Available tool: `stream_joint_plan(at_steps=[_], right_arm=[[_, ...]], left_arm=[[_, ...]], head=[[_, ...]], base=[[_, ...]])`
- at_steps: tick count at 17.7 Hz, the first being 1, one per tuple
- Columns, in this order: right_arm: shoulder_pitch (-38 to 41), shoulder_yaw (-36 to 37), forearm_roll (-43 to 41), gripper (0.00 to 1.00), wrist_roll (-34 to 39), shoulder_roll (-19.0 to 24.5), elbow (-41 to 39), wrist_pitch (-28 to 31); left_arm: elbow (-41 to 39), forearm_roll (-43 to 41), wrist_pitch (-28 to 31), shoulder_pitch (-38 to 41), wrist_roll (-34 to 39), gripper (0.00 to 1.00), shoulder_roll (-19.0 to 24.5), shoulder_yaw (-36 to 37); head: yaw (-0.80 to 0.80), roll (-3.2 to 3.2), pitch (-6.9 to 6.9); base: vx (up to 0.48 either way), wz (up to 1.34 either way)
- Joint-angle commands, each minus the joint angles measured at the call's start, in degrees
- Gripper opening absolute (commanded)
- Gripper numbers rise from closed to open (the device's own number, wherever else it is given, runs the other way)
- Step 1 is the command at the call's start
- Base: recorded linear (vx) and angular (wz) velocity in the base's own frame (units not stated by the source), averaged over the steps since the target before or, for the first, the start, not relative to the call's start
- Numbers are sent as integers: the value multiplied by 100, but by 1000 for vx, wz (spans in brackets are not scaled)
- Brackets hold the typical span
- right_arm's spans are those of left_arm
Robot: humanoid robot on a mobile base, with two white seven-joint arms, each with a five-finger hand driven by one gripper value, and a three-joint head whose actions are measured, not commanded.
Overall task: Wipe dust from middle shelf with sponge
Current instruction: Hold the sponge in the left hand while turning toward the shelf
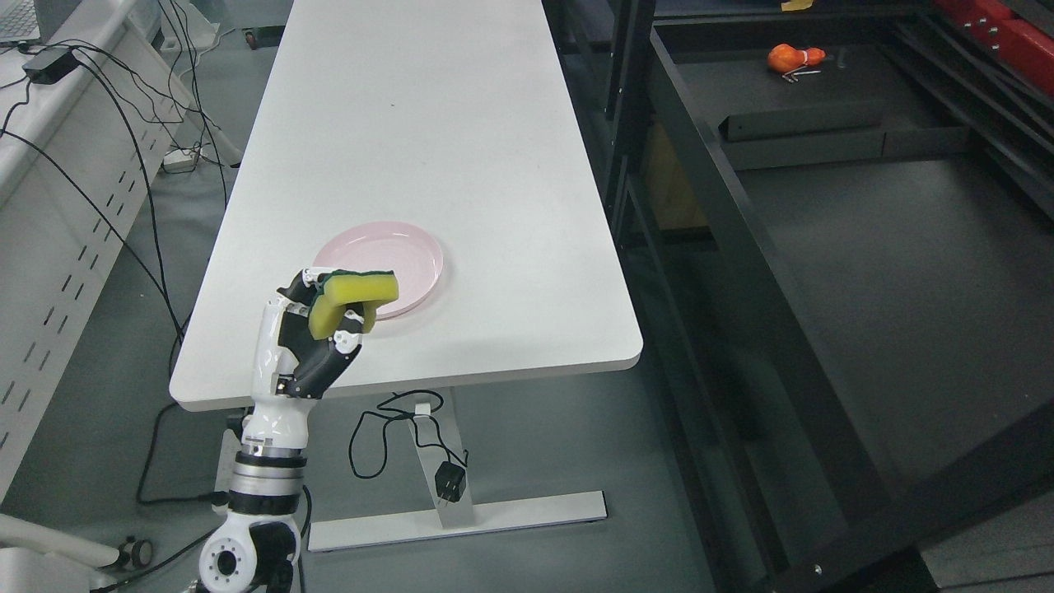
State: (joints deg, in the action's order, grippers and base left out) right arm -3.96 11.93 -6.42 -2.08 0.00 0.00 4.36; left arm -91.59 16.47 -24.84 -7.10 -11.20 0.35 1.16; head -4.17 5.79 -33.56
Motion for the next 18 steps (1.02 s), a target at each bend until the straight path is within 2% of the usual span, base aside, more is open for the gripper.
stream_joint_plan(at_steps=[1,18], right_arm=[[1,2,0,100,-3,-100,-100,4],[1,2,0,100,-3,-100,-100,4]], left_arm=[[-96,40,-3,60,4,0,65,341],[-87,40,23,60,13,1,65,385]], head=[[0,0,0],[0,0,0]], base=[[-184,0],[-224,-198]])
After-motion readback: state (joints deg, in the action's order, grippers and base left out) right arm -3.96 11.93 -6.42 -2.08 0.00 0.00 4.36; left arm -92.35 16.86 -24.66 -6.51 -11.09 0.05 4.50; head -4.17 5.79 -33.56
